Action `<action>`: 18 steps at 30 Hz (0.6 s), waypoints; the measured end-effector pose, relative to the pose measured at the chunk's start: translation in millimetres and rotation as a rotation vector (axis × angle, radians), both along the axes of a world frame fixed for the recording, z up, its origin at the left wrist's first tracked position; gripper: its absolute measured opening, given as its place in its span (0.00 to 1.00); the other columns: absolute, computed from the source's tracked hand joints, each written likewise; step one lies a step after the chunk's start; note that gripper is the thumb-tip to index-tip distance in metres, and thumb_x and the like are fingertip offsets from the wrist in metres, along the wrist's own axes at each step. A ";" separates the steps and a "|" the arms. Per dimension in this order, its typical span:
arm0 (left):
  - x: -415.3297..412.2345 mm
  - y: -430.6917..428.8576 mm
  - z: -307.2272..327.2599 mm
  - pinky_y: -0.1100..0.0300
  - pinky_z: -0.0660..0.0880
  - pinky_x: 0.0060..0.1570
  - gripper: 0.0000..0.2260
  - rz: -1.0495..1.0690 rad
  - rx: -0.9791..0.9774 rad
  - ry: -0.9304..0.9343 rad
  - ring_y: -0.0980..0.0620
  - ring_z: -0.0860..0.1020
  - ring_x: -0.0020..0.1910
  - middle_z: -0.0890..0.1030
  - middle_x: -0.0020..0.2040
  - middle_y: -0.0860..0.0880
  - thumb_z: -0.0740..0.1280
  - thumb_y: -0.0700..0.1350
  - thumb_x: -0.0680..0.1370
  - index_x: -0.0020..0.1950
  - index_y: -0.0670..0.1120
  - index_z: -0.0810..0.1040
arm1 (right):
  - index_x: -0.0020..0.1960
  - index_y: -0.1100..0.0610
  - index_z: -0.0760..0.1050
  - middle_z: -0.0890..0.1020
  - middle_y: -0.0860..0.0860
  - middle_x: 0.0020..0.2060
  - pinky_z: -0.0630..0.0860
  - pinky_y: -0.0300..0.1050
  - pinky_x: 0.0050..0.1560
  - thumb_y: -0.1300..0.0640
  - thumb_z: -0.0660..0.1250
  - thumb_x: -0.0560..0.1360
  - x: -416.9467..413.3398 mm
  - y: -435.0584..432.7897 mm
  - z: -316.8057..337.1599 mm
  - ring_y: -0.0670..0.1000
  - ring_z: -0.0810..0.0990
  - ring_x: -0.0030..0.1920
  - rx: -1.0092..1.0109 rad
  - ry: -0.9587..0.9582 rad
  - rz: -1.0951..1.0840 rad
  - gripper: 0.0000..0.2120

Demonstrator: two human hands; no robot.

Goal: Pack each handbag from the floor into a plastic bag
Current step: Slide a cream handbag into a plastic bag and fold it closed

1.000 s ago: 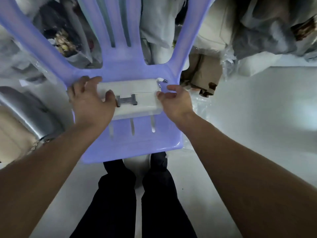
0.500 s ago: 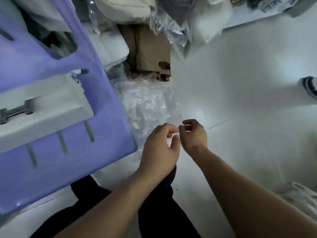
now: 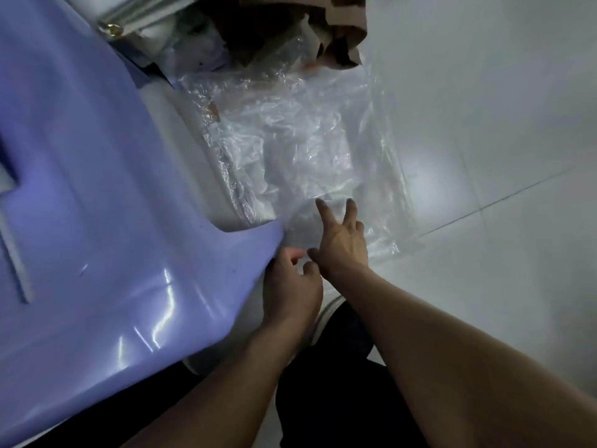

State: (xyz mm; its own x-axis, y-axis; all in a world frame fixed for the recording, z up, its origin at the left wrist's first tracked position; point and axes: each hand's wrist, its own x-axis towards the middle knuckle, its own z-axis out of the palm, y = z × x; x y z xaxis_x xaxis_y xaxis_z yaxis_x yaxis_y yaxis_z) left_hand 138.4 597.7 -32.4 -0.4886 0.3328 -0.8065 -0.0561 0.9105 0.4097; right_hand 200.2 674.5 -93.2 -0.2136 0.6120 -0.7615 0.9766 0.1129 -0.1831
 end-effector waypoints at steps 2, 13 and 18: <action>0.3 0.1 -6.4 0.58 0.70 0.57 0.11 0.003 -0.015 0.011 0.47 0.76 0.61 0.79 0.62 0.46 0.65 0.42 0.79 0.61 0.46 0.76 | 0.81 0.40 0.52 0.52 0.59 0.79 0.73 0.55 0.66 0.63 0.72 0.75 -3.1 -4.1 -9.7 0.63 0.66 0.69 0.046 -0.008 0.011 0.45; 2.2 27.3 9.0 0.57 0.71 0.55 0.13 0.070 -0.085 -0.019 0.46 0.76 0.59 0.78 0.62 0.47 0.64 0.45 0.79 0.63 0.48 0.75 | 0.63 0.61 0.78 0.74 0.57 0.61 0.74 0.50 0.62 0.51 0.75 0.75 -3.9 25.1 20.5 0.58 0.75 0.61 0.089 0.070 0.028 0.21; 4.3 30.8 29.5 0.60 0.68 0.53 0.14 -0.017 -0.088 -0.054 0.46 0.76 0.60 0.77 0.63 0.46 0.64 0.45 0.79 0.64 0.47 0.74 | 0.58 0.62 0.76 0.76 0.57 0.57 0.74 0.51 0.57 0.54 0.73 0.78 2.9 28.3 45.5 0.59 0.76 0.59 0.198 0.069 0.016 0.15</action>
